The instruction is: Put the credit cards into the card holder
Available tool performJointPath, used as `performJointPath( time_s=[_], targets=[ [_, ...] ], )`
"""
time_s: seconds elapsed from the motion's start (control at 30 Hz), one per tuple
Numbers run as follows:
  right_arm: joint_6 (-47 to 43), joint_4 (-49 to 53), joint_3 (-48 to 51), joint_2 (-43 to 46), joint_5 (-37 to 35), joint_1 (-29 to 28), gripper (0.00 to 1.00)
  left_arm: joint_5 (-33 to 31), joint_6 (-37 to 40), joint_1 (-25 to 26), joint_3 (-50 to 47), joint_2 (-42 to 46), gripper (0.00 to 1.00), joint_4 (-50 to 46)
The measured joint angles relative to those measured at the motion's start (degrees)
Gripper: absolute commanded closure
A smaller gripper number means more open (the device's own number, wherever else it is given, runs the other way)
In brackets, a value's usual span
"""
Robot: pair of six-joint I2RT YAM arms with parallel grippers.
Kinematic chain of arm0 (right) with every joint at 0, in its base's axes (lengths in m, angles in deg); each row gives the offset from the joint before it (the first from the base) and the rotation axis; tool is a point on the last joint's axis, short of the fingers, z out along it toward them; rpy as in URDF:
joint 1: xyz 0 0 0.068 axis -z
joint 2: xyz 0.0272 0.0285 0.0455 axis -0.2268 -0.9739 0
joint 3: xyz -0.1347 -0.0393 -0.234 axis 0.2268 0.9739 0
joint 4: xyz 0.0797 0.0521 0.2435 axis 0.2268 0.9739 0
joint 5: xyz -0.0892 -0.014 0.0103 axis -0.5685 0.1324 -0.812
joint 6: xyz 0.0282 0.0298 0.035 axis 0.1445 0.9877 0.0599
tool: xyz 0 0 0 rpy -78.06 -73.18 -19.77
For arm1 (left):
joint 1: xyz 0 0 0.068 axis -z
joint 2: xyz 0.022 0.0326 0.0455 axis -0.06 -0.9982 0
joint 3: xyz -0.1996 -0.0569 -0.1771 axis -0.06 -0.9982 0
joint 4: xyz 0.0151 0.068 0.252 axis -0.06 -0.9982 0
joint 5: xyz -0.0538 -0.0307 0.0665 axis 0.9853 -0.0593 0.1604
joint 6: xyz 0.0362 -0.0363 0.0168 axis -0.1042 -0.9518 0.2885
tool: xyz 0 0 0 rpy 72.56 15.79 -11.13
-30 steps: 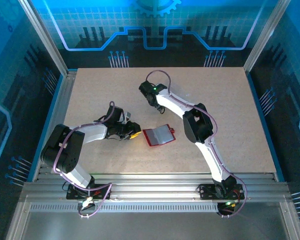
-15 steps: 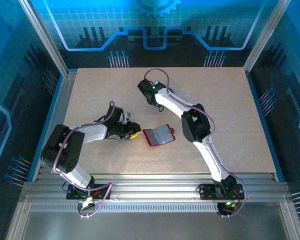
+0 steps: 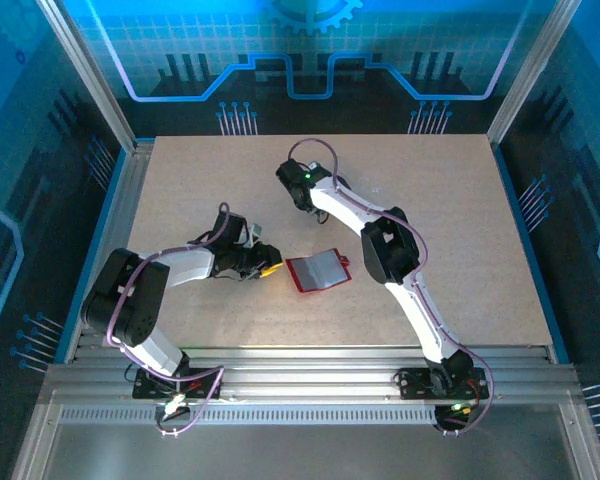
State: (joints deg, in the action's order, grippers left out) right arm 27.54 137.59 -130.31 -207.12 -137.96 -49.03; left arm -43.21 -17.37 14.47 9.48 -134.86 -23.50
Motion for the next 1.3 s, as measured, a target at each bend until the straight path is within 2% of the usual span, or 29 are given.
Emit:
performJointPath(
  time_s=[0.9, 1.13, 1.3],
  targets=[
    [-3.5, -1.1, -1.2, 0.0, -0.6, 0.5, 0.81, 0.0, 0.0, 0.0, 0.0, 0.0, 0.68, 0.0],
    [-3.7, -0.8, -1.2, 0.0, 0.1, 0.5, 0.87, 0.0, 0.0, 0.0, 0.0, 0.0, 0.68, 0.0],
    [-3.6, -0.5, -1.3, 0.0, 0.9, 0.5, 0.88, 0.0, 0.0, 0.0, 0.0, 0.0, 0.68, 0.0]
  ],
)
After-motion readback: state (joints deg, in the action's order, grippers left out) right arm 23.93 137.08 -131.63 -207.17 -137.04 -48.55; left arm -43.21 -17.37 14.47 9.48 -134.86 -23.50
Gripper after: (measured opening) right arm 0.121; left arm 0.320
